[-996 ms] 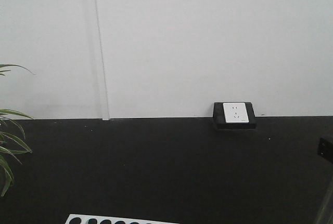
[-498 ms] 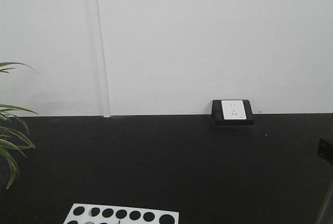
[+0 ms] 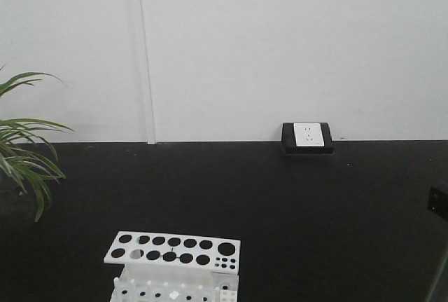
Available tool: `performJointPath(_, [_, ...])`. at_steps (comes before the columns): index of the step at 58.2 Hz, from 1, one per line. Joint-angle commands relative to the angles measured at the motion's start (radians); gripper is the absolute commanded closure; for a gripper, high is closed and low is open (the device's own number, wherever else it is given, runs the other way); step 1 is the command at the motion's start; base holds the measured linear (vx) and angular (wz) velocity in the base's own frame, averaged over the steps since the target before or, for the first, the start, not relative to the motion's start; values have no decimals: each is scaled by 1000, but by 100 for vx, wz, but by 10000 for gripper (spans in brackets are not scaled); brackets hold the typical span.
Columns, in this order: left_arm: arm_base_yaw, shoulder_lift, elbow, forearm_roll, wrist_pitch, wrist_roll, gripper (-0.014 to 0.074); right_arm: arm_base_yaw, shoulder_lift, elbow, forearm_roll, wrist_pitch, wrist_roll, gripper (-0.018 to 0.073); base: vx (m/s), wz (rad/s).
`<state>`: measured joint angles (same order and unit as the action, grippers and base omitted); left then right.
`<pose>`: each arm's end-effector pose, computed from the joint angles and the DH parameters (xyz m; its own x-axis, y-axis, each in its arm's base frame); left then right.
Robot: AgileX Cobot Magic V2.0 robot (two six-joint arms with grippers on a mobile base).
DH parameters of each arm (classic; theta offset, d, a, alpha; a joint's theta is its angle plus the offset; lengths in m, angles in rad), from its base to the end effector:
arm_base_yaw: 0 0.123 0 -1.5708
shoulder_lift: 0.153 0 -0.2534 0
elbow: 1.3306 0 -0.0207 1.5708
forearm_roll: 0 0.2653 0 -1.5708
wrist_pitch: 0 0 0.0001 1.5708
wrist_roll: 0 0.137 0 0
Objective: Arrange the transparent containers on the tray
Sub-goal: 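Drive the base to the counter with the yellow tray, holding both tubes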
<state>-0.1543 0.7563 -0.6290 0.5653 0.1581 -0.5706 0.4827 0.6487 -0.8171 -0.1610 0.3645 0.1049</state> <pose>0.2436 -0.0261 0.3093 -0.1718 0.0157 -0.9850 0.0692 0.9976 0.0038 0.1907 0.0911 0.3778 -0.0735 -0.0900 -0.9932 -0.4169 0.9075 -0.0514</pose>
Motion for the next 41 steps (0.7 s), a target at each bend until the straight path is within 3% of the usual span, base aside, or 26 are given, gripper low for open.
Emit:
performJointPath(1, [-6,-4,-36,1,-68,-6,486,-6,3,-27,-8,-85,-3,484,-22,9])
performJointPath(41, [-6,-4,-36,1,-68,-6,486,-6,3,-27,-8,-85,-3,484,-28,6])
